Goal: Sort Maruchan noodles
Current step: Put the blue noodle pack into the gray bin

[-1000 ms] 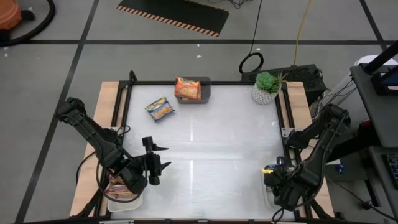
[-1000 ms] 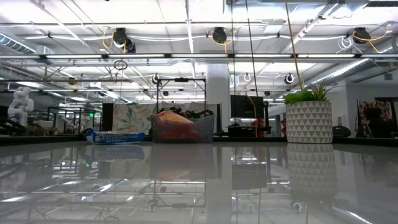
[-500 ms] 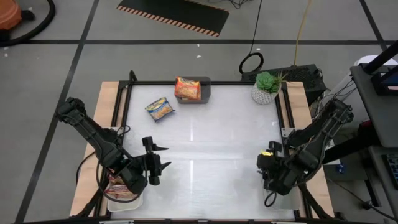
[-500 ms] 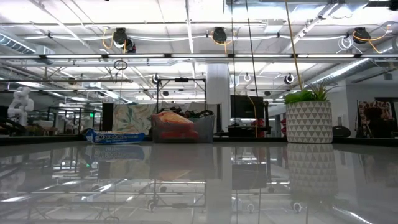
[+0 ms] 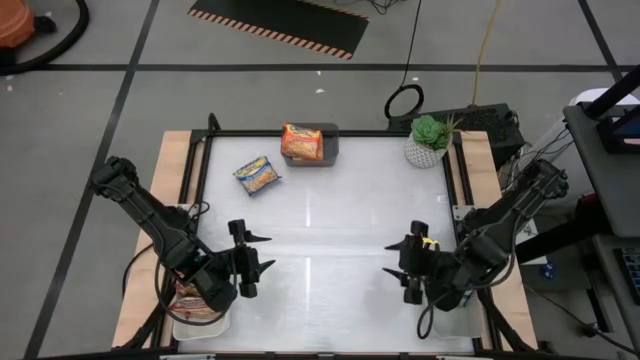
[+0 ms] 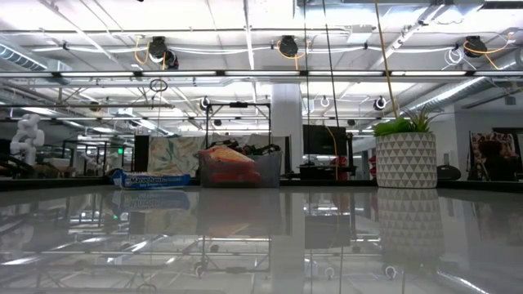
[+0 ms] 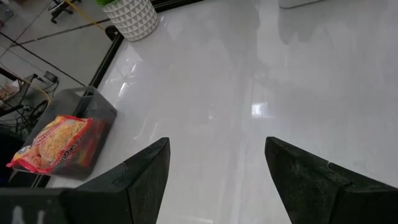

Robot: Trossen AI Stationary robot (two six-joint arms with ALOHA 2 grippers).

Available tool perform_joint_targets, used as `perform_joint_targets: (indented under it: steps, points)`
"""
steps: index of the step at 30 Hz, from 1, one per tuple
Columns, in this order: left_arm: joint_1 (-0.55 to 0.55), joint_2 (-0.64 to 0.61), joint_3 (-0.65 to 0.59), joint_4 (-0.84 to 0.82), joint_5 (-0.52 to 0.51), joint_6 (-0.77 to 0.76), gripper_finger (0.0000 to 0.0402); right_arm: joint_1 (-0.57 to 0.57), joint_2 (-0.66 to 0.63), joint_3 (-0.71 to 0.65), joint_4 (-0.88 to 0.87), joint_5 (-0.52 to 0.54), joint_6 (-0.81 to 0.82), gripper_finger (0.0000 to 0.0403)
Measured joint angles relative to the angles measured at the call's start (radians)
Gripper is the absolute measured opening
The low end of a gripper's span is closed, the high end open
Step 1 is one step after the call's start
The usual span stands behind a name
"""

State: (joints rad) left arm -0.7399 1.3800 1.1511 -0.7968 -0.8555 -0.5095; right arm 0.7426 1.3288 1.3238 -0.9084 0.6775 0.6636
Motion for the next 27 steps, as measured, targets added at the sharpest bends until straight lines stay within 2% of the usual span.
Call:
perform_joint_targets:
  steps: [5, 8, 13, 22, 27]
  points:
    - [0.000, 0.000, 0.000, -0.001, 0.000, 0.000, 0.0269, 0.000, 0.002, -0.105, 0.183, 0.132, -0.172, 0.0224]
    - [0.000, 0.000, 0.000, -0.003, 0.000, 0.001, 0.0269, -0.005, 0.002, -0.161, 0.265, 0.130, -0.244, 0.0224]
    - [0.000, 0.000, 0.000, -0.014, 0.000, -0.002, 0.0269, -0.005, 0.001, -0.229, 0.308, 0.099, -0.224, 0.0224]
    - [0.019, 0.000, 0.000, -0.020, 0.000, -0.022, 0.0269, -0.017, -0.001, -0.241, 0.342, 0.089, -0.212, 0.0224]
    - [0.080, 0.002, 0.000, -0.086, 0.001, -0.165, 0.0269, -0.049, -0.002, -0.241, 0.416, 0.123, -0.269, 0.0224]
